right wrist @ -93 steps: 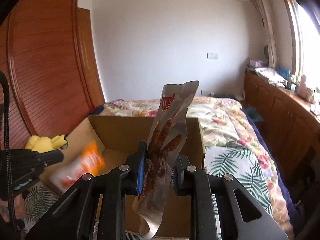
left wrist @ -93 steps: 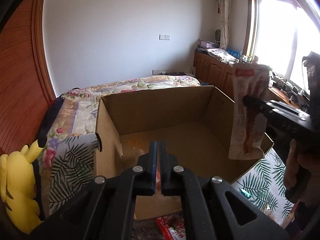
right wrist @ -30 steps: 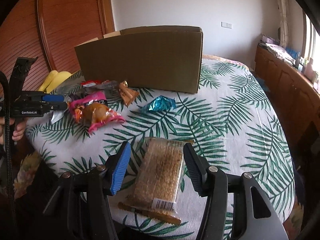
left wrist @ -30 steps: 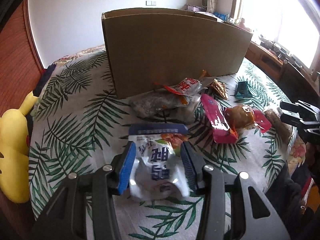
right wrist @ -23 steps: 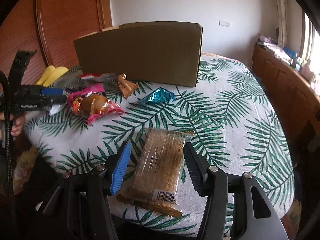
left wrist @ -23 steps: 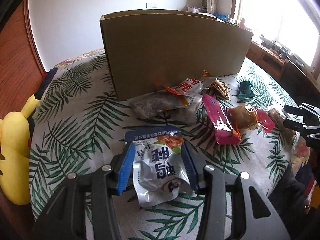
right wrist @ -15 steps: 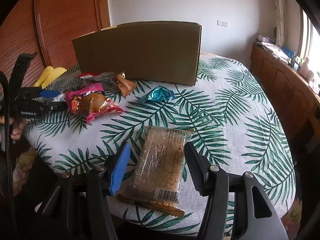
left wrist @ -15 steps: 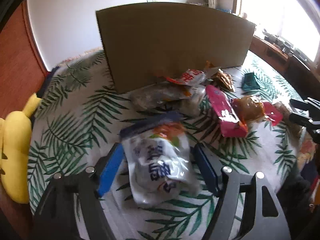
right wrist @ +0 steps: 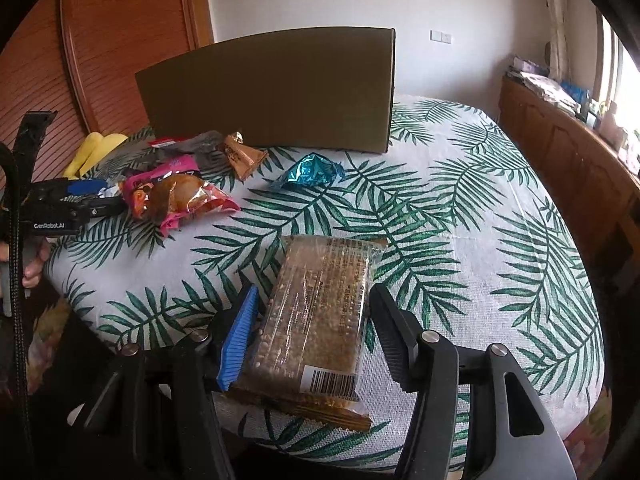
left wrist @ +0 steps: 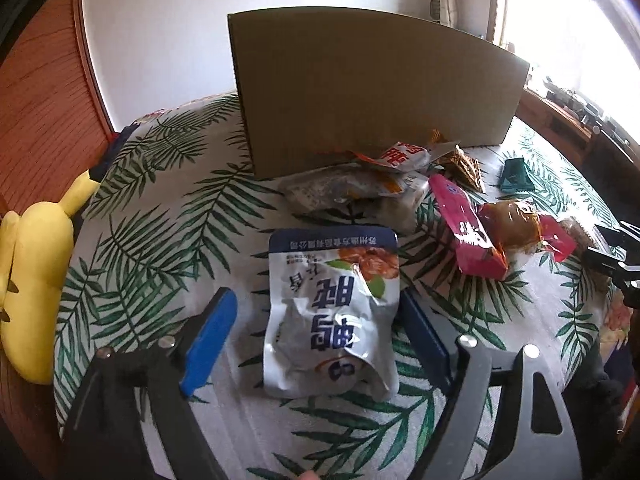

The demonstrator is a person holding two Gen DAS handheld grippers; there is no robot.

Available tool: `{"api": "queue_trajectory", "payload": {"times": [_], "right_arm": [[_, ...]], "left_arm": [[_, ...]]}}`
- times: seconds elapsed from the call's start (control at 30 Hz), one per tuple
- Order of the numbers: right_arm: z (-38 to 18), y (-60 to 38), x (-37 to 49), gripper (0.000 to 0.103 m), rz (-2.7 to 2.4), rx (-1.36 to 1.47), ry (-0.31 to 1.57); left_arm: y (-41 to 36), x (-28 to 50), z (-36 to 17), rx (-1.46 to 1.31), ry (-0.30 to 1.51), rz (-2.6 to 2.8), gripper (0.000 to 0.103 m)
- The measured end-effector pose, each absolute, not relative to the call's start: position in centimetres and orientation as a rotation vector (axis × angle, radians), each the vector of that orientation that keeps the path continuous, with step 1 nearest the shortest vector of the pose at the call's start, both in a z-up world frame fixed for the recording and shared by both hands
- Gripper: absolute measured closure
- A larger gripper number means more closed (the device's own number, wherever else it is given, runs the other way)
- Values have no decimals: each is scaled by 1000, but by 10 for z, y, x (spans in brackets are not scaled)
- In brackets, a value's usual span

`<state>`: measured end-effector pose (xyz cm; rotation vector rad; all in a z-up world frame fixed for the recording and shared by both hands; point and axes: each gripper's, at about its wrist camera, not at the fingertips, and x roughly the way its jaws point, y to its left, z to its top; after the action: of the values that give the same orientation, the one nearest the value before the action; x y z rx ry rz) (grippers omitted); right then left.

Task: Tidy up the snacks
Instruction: 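Grasp the clear-wrapped cracker bar with the right tool while the left tool lifts its packet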

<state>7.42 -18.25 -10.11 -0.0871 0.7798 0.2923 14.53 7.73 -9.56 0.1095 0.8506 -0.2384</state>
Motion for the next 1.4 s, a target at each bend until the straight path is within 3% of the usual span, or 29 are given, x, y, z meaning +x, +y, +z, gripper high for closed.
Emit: {"api": "queue_trajectory", "payload": {"times": [0.63, 0.73, 0.77, 1.23, 1.4], "right_arm": [[-105, -175, 72, 42, 253, -124, 771], [-105, -174, 71, 42, 248, -127, 768], [-104, -174, 71, 42, 248, -126, 769], [-103, -176, 70, 42, 252, -131, 781], [-101, -177, 69, 57, 264, -135, 783]], "left_arm": [[79, 148, -96, 109, 890, -229, 16], [78, 145, -94, 107, 886, -242, 30], [78, 143, -92, 108, 877, -244, 44], [94, 116, -83, -63, 819, -255, 44], [101, 108, -70, -116, 764, -243, 44]]}}
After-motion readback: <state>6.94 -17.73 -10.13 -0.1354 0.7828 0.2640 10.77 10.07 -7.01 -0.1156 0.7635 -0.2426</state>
